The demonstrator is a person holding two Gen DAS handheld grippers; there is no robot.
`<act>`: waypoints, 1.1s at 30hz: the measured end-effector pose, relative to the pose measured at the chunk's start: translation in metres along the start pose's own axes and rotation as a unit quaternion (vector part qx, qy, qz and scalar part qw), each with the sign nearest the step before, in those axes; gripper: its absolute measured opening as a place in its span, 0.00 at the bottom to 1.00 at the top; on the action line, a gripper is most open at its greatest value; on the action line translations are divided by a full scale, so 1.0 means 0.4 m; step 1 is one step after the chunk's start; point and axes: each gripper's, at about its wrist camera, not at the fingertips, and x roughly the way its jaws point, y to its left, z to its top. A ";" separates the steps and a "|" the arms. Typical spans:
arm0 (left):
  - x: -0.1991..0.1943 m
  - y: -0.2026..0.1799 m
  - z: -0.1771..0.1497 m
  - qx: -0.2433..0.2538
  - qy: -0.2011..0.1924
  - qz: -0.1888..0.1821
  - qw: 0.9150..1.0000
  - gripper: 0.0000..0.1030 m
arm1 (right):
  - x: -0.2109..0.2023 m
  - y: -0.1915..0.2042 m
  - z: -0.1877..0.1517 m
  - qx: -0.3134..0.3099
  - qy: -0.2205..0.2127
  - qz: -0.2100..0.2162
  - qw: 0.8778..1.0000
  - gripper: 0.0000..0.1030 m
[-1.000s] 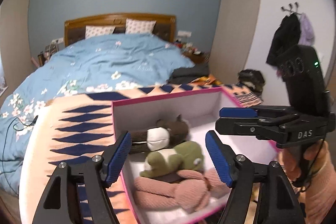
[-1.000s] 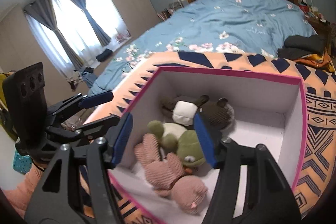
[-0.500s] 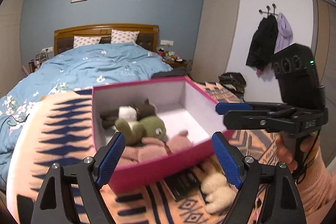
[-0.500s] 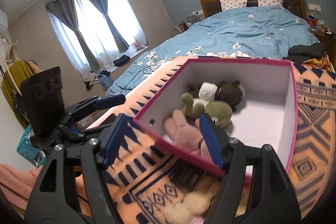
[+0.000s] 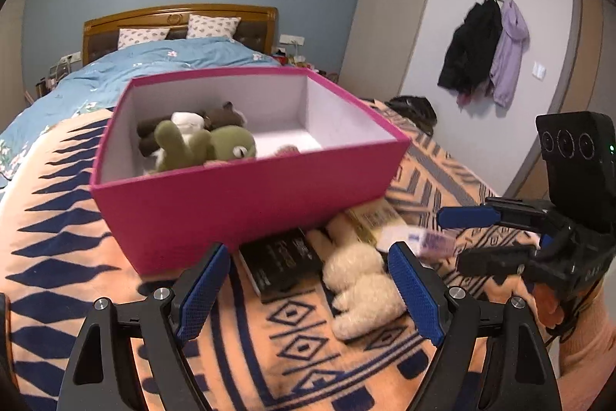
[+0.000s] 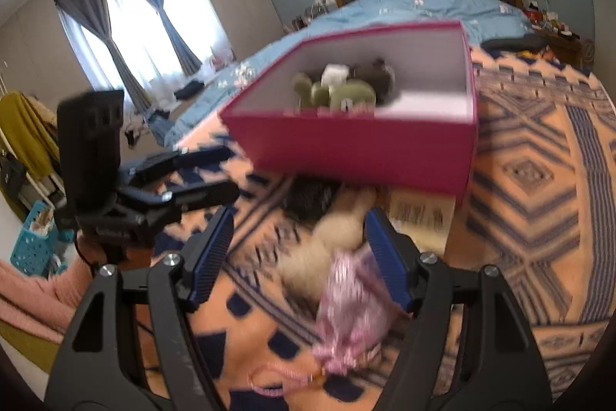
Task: Organize objects
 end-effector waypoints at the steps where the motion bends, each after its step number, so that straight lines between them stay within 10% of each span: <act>1: 0.005 -0.005 -0.005 0.004 0.003 -0.001 1.000 0.84 | 0.002 0.004 -0.016 -0.005 0.006 -0.006 1.000 0.70; 18: 0.106 -0.081 -0.085 0.041 0.082 -0.019 0.996 0.80 | 0.058 -0.068 -0.148 0.037 0.059 -0.086 0.994 0.56; 33: 0.132 -0.074 -0.085 0.019 0.102 -0.060 0.993 0.41 | -0.005 -0.074 -0.180 0.048 0.060 -0.072 0.994 0.34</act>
